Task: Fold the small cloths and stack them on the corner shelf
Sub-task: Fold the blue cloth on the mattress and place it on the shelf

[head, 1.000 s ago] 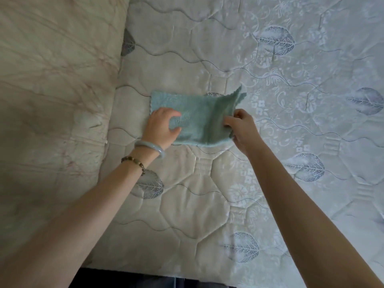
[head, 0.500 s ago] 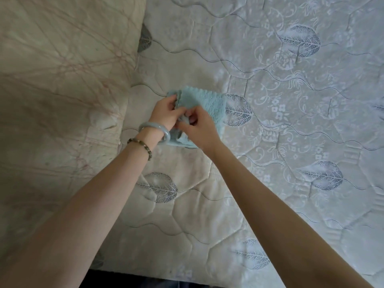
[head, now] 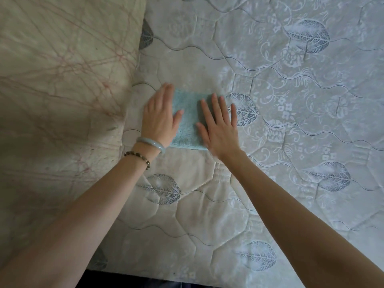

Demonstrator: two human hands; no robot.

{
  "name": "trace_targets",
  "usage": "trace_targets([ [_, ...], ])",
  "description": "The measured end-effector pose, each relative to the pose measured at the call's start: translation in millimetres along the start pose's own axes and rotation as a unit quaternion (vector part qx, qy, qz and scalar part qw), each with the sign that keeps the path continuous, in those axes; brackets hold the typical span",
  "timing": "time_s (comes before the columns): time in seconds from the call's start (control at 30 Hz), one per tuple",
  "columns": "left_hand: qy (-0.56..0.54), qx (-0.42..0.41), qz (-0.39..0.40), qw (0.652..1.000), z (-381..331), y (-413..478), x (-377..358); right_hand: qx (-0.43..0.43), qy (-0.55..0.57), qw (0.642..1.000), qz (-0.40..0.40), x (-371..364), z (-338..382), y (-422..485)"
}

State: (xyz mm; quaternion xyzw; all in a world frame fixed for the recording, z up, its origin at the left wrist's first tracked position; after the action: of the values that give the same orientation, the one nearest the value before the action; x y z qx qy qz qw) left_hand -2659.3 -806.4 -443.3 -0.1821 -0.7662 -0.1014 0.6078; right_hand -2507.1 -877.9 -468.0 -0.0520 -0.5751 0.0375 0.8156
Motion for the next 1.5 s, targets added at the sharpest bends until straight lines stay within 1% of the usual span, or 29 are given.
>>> trace_targets([
  [0.07,0.103,-0.129,0.039,0.986,-7,-9,-14,-0.005,-0.015,1.000,0.013,-4,-5,0],
  [0.1,0.144,-0.162,0.066,0.974,-7,-12,-24,-0.012,-0.021,0.999,0.026,-8,-9,-1],
  [0.13,0.169,-0.174,0.093,0.966,-5,-14,-32,-0.019,-0.024,0.999,0.041,-13,-13,-2],
  [0.17,0.181,-0.174,0.113,0.961,-2,-14,-37,-0.025,-0.023,0.998,0.054,-16,-15,-2],
  [0.23,0.192,-0.168,0.126,0.959,-1,-11,-40,-0.032,-0.022,0.997,0.065,-16,-14,0],
  [0.37,0.202,-0.167,0.114,0.958,6,-17,-37,-0.048,0.000,0.998,0.031,-9,-17,-11],
  [0.43,0.185,-0.156,0.129,0.962,12,-18,-39,-0.069,-0.006,0.997,0.038,-14,-23,-23],
  [0.53,0.158,-0.106,0.143,0.971,2,-12,-36,-0.073,-0.005,0.996,0.043,-13,-26,-25],
  [0.57,0.120,-0.069,0.127,0.982,-4,-13,-29,-0.073,0.025,0.997,0.030,-7,-23,-22],
  [0.6,0.053,-0.018,0.097,0.994,-6,-14,-25,-0.080,0.079,0.994,0.016,0,-20,-20],
  [0.63,-0.026,0.046,0.062,0.997,-3,-14,-22,-0.093,0.144,0.985,-0.016,10,-16,-17],
  [0.67,-0.103,0.124,0.039,0.986,2,-15,-21,-0.121,0.212,0.968,-0.059,18,-14,-15],
  [0.7,-0.165,0.210,0.030,0.963,11,-17,-24,-0.170,0.282,0.940,-0.088,24,-17,-13],
  [0.73,-0.210,0.284,0.030,0.935,17,-19,-26,-0.237,0.347,0.903,-0.088,24,-20,-12],
  [0.77,-0.245,0.341,0.032,0.907,19,-21,-27,-0.310,0.399,0.861,-0.064,21,-22,-12],
  [0.8,-0.275,0.375,0.034,0.885,17,-22,-26,-0.361,0.431,0.826,-0.042,18,-23,-12],
  [0.83,-0.295,0.392,0.044,0.870,12,-23,-26,-0.385,0.447,0.807,-0.023,16,-22,-11],
  [0.87,-0.303,0.398,0.066,0.864,7,-22,-26,-0.393,0.457,0.798,-0.008,15,-22,-9],
  [0.93,-0.281,0.393,0.128,0.866,-2,-22,-26,-0.401,0.484,0.777,0.016,13,-20,-6],
  [1.0,-0.287,0.387,0.172,0.859,-6,-21,-24,-0.412,0.530,0.741,0.020,14,-19,-7],
  [1.07,-0.341,0.370,0.167,0.848,-10,-22,-17,-0.409,0.570,0.713,0.015,20,-20,-12],
  [1.17,-0.405,0.315,0.136,0.847,-19,-31,9,-0.372,0.628,0.683,0.029,45,-15,-23],
  [1.23,-0.425,0.284,0.144,0.847,-30,-39,36,-0.348,0.660,0.664,0.037,68,-9,-33],
  [1.27,-0.432,0.275,0.146,0.846,-37,-46,52,-0.340,0.664,0.665,0.043,85,-4,-41],
  [1.33,-0.440,0.259,0.137,0.848,-50,-55,80,-0.344,0.665,0.662,0.029,114,3,-56],
  [1.4,-0.443,0.251,0.110,0.854,-66,-65,110,-0.351,0.662,0.662,0.010,145,8,-70],
  [1.5,-0.450,0.243,0.071,0.856,-93,-82,156,-0.339,0.660,0.670,-0.015,197,15,-88],
])
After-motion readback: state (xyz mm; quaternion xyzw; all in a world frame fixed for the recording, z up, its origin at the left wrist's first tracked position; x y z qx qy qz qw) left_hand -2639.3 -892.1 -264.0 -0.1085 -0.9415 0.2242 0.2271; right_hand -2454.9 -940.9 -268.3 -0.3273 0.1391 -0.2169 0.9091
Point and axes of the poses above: each hand's wrist, its own y-axis towards the middle knuckle, its own x-axis out of the back of the hand, z = x × y, the point moved 4 cm from there along y, towards the middle knuckle, and after that the axes turned 9 degrees about y, right-handed, at the moved point
